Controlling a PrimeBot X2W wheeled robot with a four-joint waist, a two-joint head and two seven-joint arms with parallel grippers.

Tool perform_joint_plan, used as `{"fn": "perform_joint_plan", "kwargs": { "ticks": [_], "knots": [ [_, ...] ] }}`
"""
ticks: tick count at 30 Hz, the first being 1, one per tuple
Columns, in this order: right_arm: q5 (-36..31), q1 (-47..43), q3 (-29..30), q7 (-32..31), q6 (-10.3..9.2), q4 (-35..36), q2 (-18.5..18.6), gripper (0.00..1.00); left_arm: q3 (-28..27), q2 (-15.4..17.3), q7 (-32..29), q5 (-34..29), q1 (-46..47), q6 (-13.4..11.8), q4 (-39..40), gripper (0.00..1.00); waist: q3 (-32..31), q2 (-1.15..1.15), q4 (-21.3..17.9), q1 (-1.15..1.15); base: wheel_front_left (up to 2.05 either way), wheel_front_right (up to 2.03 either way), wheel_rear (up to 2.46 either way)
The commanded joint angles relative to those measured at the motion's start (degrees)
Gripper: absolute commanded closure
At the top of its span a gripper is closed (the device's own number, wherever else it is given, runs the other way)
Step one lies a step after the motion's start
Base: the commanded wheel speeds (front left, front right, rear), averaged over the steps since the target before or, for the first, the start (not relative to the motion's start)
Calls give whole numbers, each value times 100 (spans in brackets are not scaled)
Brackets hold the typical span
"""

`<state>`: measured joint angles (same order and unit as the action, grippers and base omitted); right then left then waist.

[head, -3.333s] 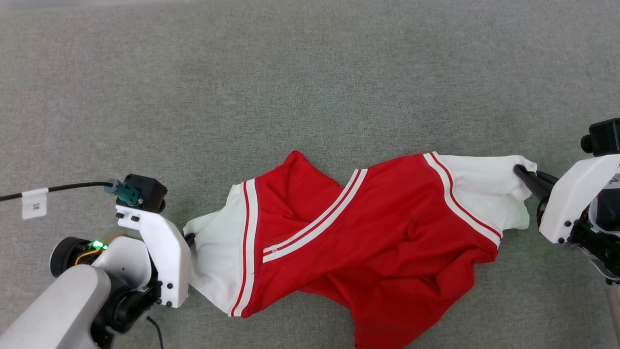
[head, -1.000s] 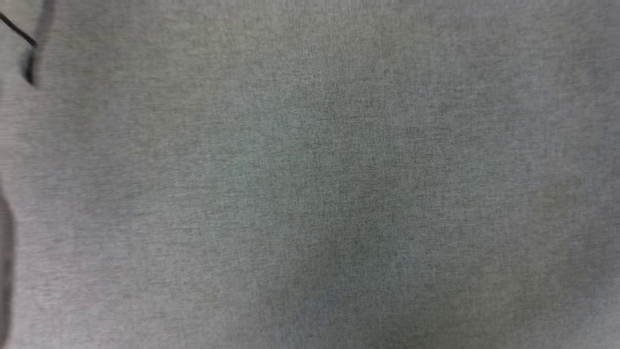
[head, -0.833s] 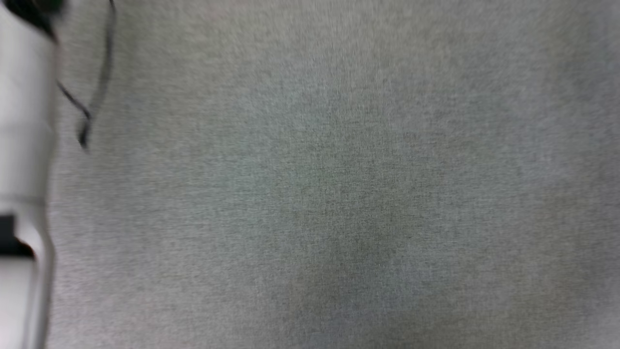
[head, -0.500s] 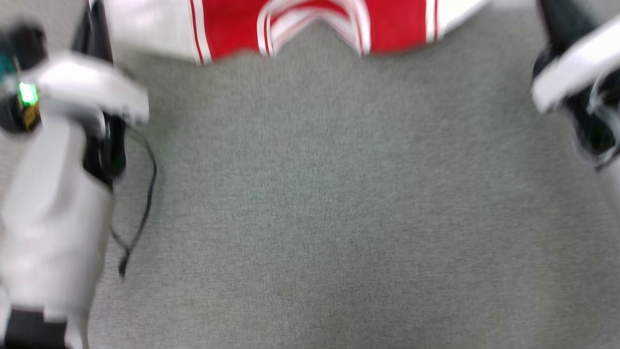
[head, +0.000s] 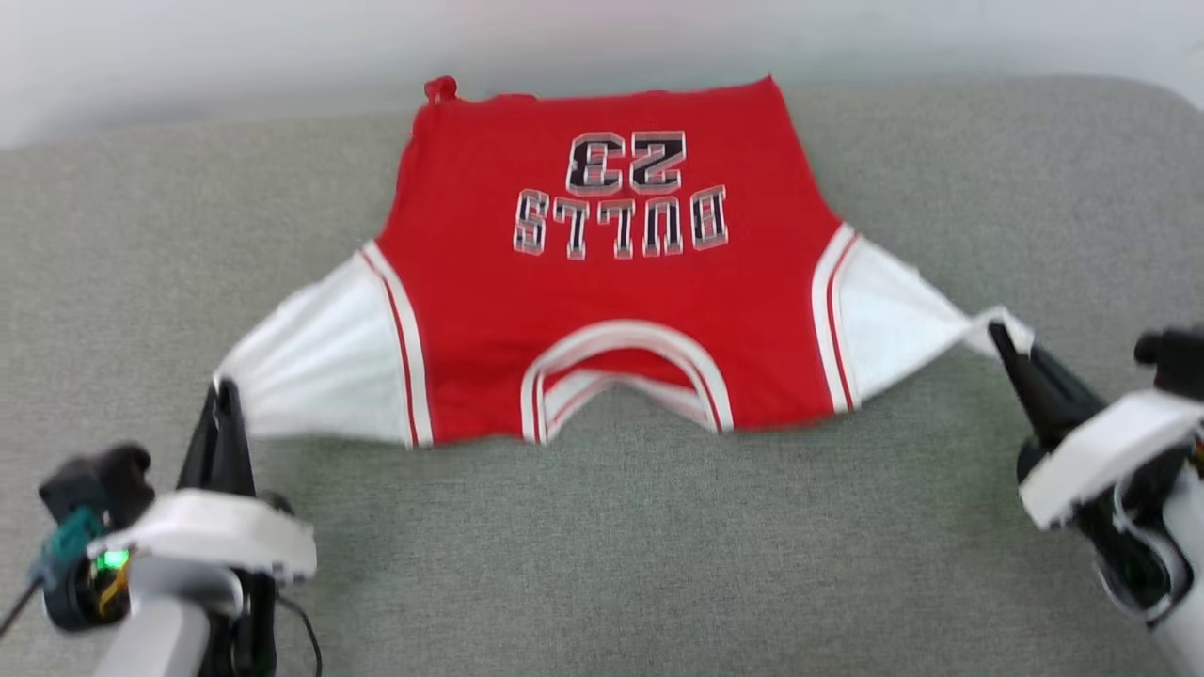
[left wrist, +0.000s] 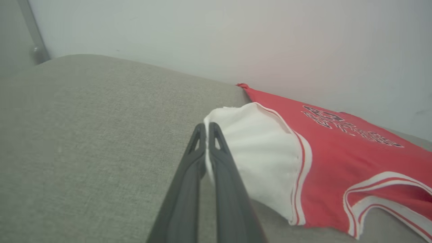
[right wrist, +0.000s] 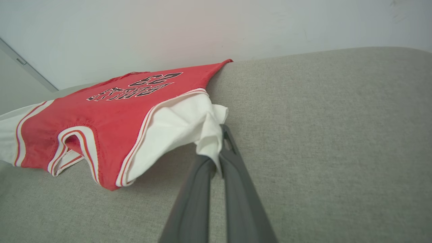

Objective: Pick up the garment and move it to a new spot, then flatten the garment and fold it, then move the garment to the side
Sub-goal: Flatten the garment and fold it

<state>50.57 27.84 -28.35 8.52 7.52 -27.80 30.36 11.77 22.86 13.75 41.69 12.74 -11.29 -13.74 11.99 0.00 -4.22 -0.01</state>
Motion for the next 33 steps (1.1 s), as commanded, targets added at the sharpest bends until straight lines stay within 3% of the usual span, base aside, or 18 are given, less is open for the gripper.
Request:
{"fn": "perform_joint_plan", "kwargs": {
  "ticks": [1, 10, 14, 18, 19, 20, 22, 28, 33],
  "knots": [
    [-92, -342, 143, -68, -6, 137, 60, 100, -26, 59, -67, -6, -359, -174, 356, 100, -201, 0, 38, 1, 0, 0, 0],
    [-649, -2318, 1268, -893, -5, 1304, -96, 100, 45, 334, -730, -169, -1904, -1058, 2115, 100, -464, 0, 185, 1, 0, 0, 0],
    [-1026, -3148, 1815, -1648, -5, 1862, -344, 100, 124, 418, -963, -175, -2351, -1257, 2465, 100, -549, 0, 252, 1, 0, 0, 0],
    [-1308, -3571, 2101, -2325, -5, 2193, -559, 100, 236, 365, -1039, -173, -2499, -1305, 2588, 100, -540, 0, 301, 1, 0, 0, 0],
    [-1501, -3730, 2276, -2708, -6, 2351, -694, 84, 348, 297, -1019, -232, -2473, -1300, 2617, 100, -539, 0, 347, 1, 0, 0, 0],
    [-1501, -3730, 2276, -2708, -6, 2351, -694, 84, 348, 297, -1019, -232, -2473, -1300, 2617, 100, -539, 0, 347, 1, 0, 0, 0],
    [-1612, -3779, 2413, -2950, -5, 2498, -862, 0, 467, 240, -984, -298, -2337, -1239, 2638, 100, -515, 0, 412, 1, 0, 0, 0],
    [-1761, -3162, 3043, -2888, -5, 2833, -1236, 0, 695, 102, -859, -498, -1900, -1159, 2704, 100, -301, 0, 576, 1, 0, 0, 0],
    [-1758, -2116, 3662, -2700, -4, 2472, -1354, 0, 852, 28, -776, -676, -1535, -1094, 2850, 100, -24, 0, 861, 1, 0, 0, 0]
  ]
}}
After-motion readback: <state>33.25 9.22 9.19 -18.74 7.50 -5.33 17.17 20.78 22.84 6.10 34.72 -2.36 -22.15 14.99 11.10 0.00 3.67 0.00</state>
